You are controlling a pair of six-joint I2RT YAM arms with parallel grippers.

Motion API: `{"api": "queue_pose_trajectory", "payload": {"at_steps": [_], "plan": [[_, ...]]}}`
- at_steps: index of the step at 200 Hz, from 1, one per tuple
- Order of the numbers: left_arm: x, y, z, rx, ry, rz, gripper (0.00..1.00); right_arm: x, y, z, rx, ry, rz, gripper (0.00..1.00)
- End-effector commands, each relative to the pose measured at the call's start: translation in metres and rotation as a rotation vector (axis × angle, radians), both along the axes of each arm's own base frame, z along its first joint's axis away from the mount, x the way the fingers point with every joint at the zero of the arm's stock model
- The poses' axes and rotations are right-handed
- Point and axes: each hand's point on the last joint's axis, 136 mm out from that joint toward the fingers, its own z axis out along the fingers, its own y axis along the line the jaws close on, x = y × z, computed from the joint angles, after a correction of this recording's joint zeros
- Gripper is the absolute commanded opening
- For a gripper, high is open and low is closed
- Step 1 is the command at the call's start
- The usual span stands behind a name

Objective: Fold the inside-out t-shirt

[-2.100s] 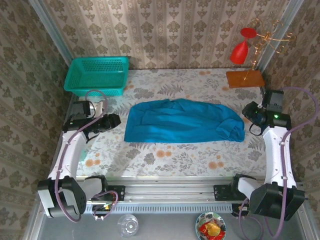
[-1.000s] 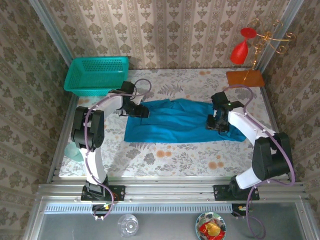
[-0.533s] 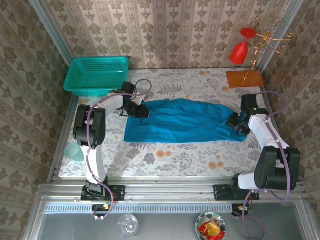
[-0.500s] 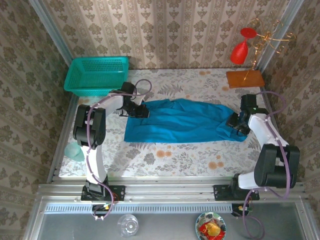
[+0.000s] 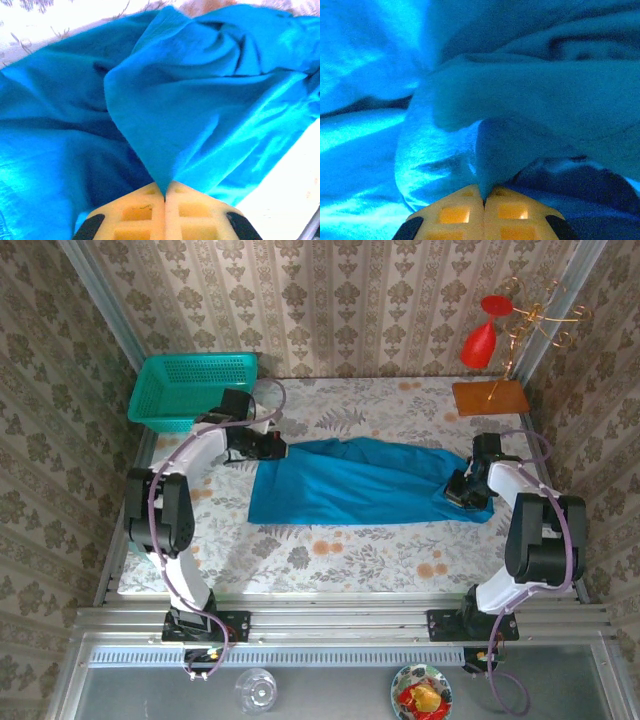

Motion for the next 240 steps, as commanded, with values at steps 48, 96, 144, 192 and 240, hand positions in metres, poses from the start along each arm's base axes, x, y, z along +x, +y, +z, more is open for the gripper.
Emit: {"api": "queue_pose_trajectory", "payload": {"at_steps": [48, 96, 144, 192, 240], "plan": [[0.024, 0.018, 0.126, -0.17, -0.184, 0.066, 0.0, 0.042, -0.007, 0.147, -0.051, -0.308, 0.007, 0.0], [0.055, 0.053, 0.279, -0.361, -0.408, 0.116, 0.0, 0.064, -0.028, 0.322, -0.156, -0.635, -0.047, 0.0], [0.016, 0.067, 0.396, -0.447, -0.628, 0.084, 0.0, 0.017, -0.03, 0.441, -0.247, -0.909, -0.095, 0.0], [-0.033, 0.072, 0.363, -0.405, -0.607, 0.119, 0.0, -0.026, -0.016, 0.394, -0.207, -0.847, -0.069, 0.0], [-0.1, 0.086, 0.137, -0.242, -0.202, 0.337, 0.0, -0.065, 0.033, 0.211, 0.089, -0.496, -0.032, 0.0]]}}
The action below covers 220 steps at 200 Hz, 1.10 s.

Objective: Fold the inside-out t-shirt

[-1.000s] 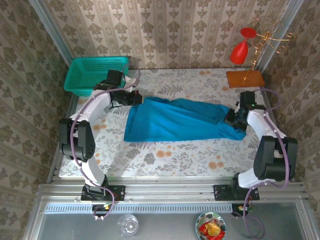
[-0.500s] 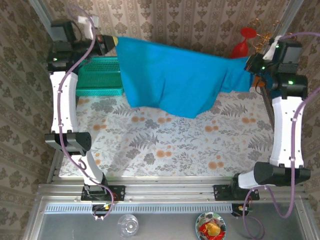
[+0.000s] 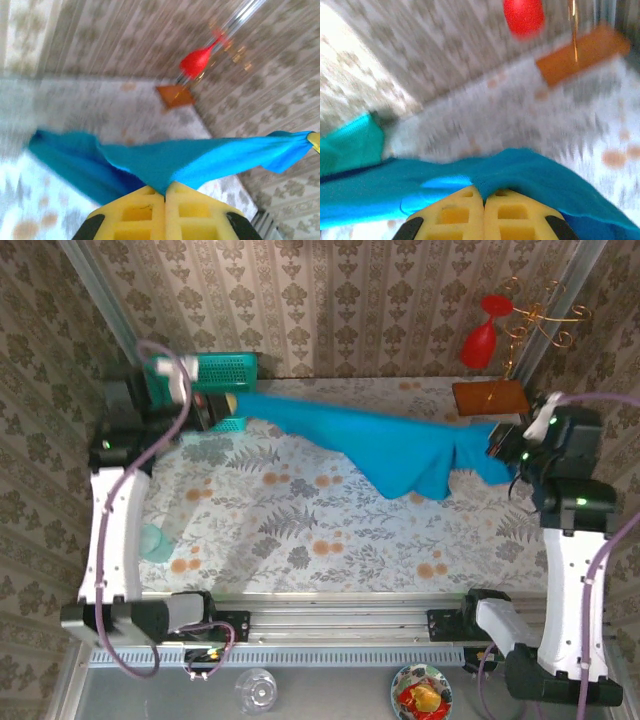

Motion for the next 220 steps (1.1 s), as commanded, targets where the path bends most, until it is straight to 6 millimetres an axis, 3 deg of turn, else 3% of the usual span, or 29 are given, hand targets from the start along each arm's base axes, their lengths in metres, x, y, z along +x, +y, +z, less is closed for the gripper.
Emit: {"api": "queue_pose_trajectory", "payload": {"at_steps": [1, 19, 36, 58, 73, 88, 103, 122, 145, 172, 195, 220], "plan": [[-0.021, 0.014, -0.106, 0.058, 0.213, 0.124, 0.0, -0.021, 0.026, -0.097, 0.169, 0.226, 0.049, 0.0], [-0.051, 0.014, -0.179, 0.063, 0.373, 0.144, 0.0, -0.038, 0.035, -0.15, 0.219, 0.334, 0.045, 0.0], [-0.067, 0.015, -0.218, 0.074, 0.456, 0.158, 0.0, -0.046, 0.038, -0.174, 0.227, 0.372, 0.038, 0.0], [-0.066, 0.017, -0.232, 0.101, 0.466, 0.17, 0.0, -0.043, 0.031, -0.174, 0.192, 0.365, 0.012, 0.0], [-0.06, 0.018, -0.224, 0.125, 0.439, 0.168, 0.0, -0.038, 0.029, -0.159, 0.178, 0.328, 0.007, 0.0], [-0.051, 0.018, -0.2, 0.138, 0.369, 0.155, 0.0, -0.032, 0.028, -0.134, 0.165, 0.261, 0.015, 0.0], [-0.044, 0.017, -0.156, 0.148, 0.239, 0.139, 0.0, -0.029, 0.026, -0.095, 0.136, 0.164, 0.022, 0.0], [-0.045, 0.018, -0.079, 0.154, 0.002, 0.134, 0.0, -0.031, 0.02, -0.03, 0.075, 0.0, 0.014, 0.0], [-0.06, 0.022, 0.021, 0.159, -0.305, 0.153, 0.0, -0.042, 0.013, 0.058, -0.006, -0.222, -0.008, 0.0], [-0.079, 0.031, 0.114, 0.16, -0.568, 0.222, 0.0, -0.053, 0.011, 0.148, -0.055, -0.442, -0.021, 0.0], [-0.071, 0.038, 0.153, 0.186, -0.641, 0.272, 0.0, -0.04, 0.006, 0.187, -0.077, -0.507, -0.037, 0.0], [-0.026, 0.04, 0.149, 0.214, -0.596, 0.297, 0.0, 0.0, 0.002, 0.191, -0.077, -0.471, -0.027, 0.0]]}}
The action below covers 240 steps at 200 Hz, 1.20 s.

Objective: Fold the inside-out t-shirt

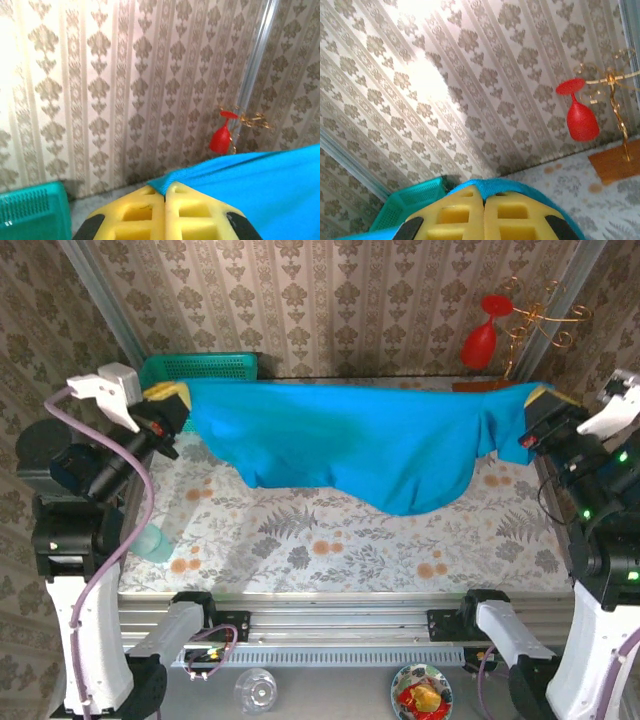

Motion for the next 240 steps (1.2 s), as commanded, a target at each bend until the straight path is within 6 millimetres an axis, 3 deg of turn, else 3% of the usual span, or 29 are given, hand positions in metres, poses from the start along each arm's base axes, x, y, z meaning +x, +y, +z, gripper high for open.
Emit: {"api": "queue_pose_trajectory", "payload": {"at_steps": [1, 48, 63, 79, 98, 122, 137, 147, 168, 173, 181, 191, 212, 240], "plan": [[0.065, 0.009, -0.026, 0.044, 0.099, 0.089, 0.0, 0.058, -0.015, -0.013, -0.017, 0.087, -0.046, 0.0], [0.176, 0.0, -0.07, -0.035, 0.225, 0.068, 0.0, 0.161, -0.032, -0.055, 0.005, 0.215, -0.069, 0.0], [0.203, -0.005, -0.068, -0.096, 0.223, 0.021, 0.0, 0.194, -0.035, -0.067, 0.021, 0.238, -0.065, 0.0], [0.222, -0.012, -0.05, -0.12, 0.193, -0.036, 0.0, 0.215, -0.038, -0.062, 0.035, 0.231, -0.064, 0.0], [0.232, -0.016, -0.024, -0.118, 0.168, -0.067, 0.0, 0.224, -0.038, -0.036, 0.045, 0.19, -0.058, 0.0], [0.226, -0.013, 0.004, -0.119, 0.134, -0.074, 0.0, 0.217, -0.035, -0.005, 0.041, 0.138, -0.043, 0.0], [0.22, -0.01, 0.009, -0.133, 0.137, -0.07, 0.0, 0.208, -0.032, -0.001, 0.041, 0.14, -0.035, 0.0], [0.214, -0.014, 0.002, -0.123, 0.149, -0.099, 0.0, 0.203, -0.03, -0.01, 0.044, 0.167, -0.023, 0.0], [0.206, -0.011, -0.038, -0.096, 0.222, -0.074, 0.0, 0.192, -0.019, -0.05, 0.066, 0.24, 0.031, 0.0], [0.206, -0.007, -0.054, -0.089, 0.252, -0.042, 0.0, 0.187, -0.016, -0.059, 0.072, 0.253, 0.042, 0.0], [0.2, -0.004, -0.081, -0.079, 0.3, -0.019, 0.0, 0.186, -0.013, -0.091, 0.088, 0.308, 0.057, 0.0], [0.189, -0.001, -0.115, -0.076, 0.36, 0.004, 0.0, 0.167, -0.008, -0.116, 0.099, 0.34, 0.07, 0.0], [0.164, 0.006, -0.209, -0.088, 0.551, 0.074, 0.0, 0.14, 0.008, -0.201, 0.138, 0.482, 0.109, 0.0], [0.114, 0.007, -0.335, -0.084, 0.826, 0.155, 0.0, 0.098, 0.03, -0.321, 0.168, 0.715, 0.14, 0.0]]}}
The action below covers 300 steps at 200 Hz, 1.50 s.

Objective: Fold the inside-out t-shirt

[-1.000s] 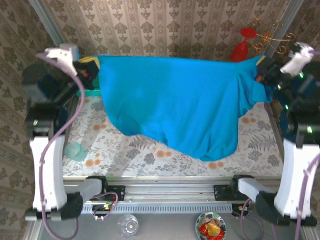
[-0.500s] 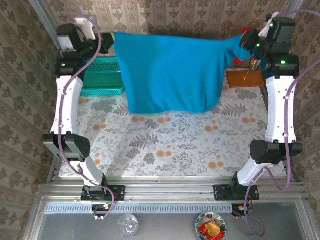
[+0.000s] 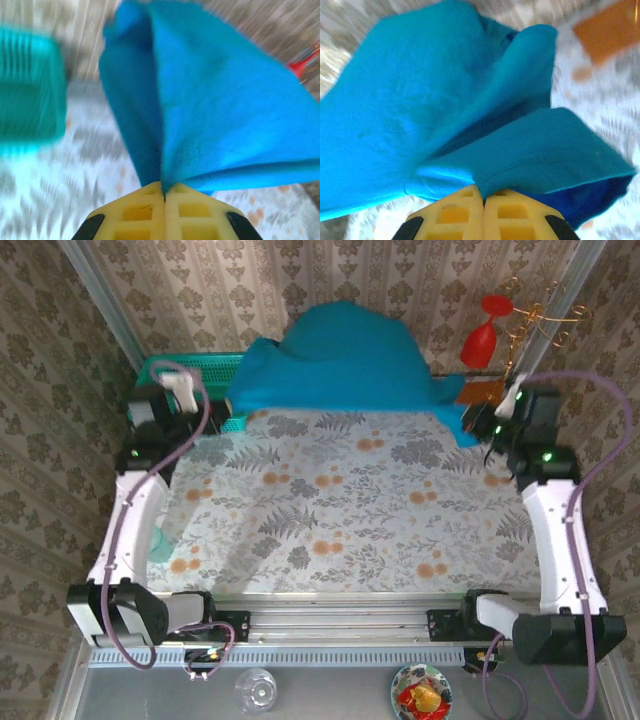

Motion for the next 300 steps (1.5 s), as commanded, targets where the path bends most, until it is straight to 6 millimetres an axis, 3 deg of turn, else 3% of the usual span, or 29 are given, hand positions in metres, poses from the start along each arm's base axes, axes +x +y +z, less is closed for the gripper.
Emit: {"api": "queue_pose_trajectory", "payload": {"at_steps": [1, 6, 10, 25, 36, 50, 82, 106, 149, 173, 204, 232, 265, 300], "plan": [[-0.033, 0.01, -0.079, 0.036, 0.185, 0.103, 0.0, -0.029, 0.018, -0.076, 0.037, 0.139, 0.033, 0.0], [-0.044, 0.014, -0.105, 0.055, 0.254, 0.143, 0.0, -0.034, 0.02, -0.091, 0.042, 0.169, 0.036, 0.0], [-0.053, 0.019, -0.125, 0.076, 0.307, 0.183, 0.0, -0.043, 0.022, -0.115, 0.049, 0.223, 0.037, 0.01], [-0.08, 0.027, -0.182, 0.079, 0.441, 0.27, 0.17, -0.068, 0.027, -0.176, 0.066, 0.374, 0.027, 0.2], [-0.094, 0.028, -0.207, 0.056, 0.5, 0.299, 0.22, -0.078, 0.033, -0.2, 0.091, 0.429, 0.041, 0.32], [-0.103, 0.029, -0.22, 0.043, 0.526, 0.32, 0.31, -0.09, 0.035, -0.216, 0.105, 0.485, 0.045, 0.41], [-0.101, 0.031, -0.206, 0.084, 0.474, 0.297, 0.37, -0.097, 0.036, -0.207, 0.097, 0.469, 0.056, 0.45], [-0.09, 0.006, -0.191, 0.074, 0.459, 0.139, 0.4, -0.095, 0.03, -0.198, 0.047, 0.46, 0.053, 0.47], [-0.094, -0.054, -0.214, 0.144, 0.602, -0.145, 0.41, -0.087, 0.031, -0.193, 0.048, 0.459, 0.063, 0.48], [-0.099, -0.073, -0.235, 0.217, 0.672, -0.244, 0.44, -0.086, 0.032, -0.191, 0.06, 0.454, 0.063, 0.47], [-0.105, -0.066, -0.259, 0.329, 0.75, -0.238, 0.45, -0.088, 0.034, -0.187, 0.071, 0.448, 0.065, 0.47], [-0.114, -0.053, -0.266, 0.449, 0.762, -0.196, 0.46, -0.092, 0.034, -0.188, 0.075, 0.453, 0.062, 0.48], [-0.131, -0.058, -0.277, 0.446, 0.801, -0.217, 0.46, -0.095, 0.038, -0.189, 0.089, 0.464, 0.066, 0.47], [-0.138, -0.049, -0.281, 0.462, 0.813, -0.177, 0.46, -0.098, 0.04, -0.187, 0.085, 0.465, 0.074, 0.47]]}}
